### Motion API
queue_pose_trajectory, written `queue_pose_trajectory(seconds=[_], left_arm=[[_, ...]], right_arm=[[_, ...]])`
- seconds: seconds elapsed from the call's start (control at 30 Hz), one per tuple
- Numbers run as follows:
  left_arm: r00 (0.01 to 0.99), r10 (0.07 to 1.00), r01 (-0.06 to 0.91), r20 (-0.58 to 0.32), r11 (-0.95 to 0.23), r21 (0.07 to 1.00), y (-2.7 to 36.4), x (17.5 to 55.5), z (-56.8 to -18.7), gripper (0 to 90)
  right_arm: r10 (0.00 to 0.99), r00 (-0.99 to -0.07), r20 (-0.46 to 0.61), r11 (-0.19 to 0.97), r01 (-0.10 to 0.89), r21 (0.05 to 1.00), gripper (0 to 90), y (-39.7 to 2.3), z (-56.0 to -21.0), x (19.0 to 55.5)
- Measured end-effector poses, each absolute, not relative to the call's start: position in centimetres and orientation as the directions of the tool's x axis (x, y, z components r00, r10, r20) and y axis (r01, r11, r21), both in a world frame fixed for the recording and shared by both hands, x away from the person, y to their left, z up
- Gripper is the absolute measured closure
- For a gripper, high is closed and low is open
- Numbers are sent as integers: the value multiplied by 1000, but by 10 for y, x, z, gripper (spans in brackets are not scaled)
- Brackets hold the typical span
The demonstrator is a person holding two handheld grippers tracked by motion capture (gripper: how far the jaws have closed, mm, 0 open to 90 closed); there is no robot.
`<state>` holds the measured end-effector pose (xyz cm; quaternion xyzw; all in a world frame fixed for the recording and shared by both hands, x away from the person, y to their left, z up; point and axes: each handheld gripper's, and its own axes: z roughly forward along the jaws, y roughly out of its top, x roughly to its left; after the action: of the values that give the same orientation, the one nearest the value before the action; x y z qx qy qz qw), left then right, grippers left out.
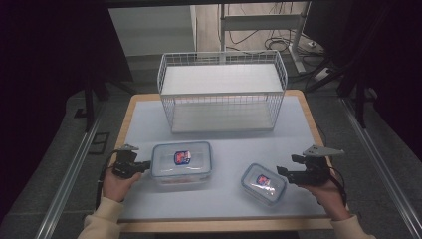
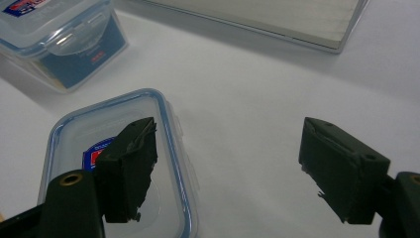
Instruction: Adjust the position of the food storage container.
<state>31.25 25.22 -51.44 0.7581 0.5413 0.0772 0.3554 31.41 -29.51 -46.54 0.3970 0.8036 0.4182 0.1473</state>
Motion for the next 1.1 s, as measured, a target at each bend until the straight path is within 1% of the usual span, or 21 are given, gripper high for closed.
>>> queue_pose_trajectory(seconds=[0.33,0.53,0.73,0.87,1.03,1.1], left_arm=[[467,846,754,-259,-227,617,205,333,-511,899],[491,833,744,-254,-250,619,188,335,-510,899],[499,826,742,-262,-251,622,186,334,-510,898],[506,817,739,-276,-246,627,191,333,-509,895],[498,823,712,-276,-206,671,206,325,-494,878],[494,824,702,-277,-191,686,210,322,-490,855]], right_arm=[[759,-644,95,339,516,787,226,-294,-466,314],[761,-641,99,336,521,785,226,-295,-467,315],[760,-641,106,333,524,784,221,-292,-468,315],[759,-633,150,297,543,785,212,-289,-466,317],[754,-636,164,286,542,790,205,-285,-462,318],[751,-640,162,288,539,792,204,-283,-460,319]])
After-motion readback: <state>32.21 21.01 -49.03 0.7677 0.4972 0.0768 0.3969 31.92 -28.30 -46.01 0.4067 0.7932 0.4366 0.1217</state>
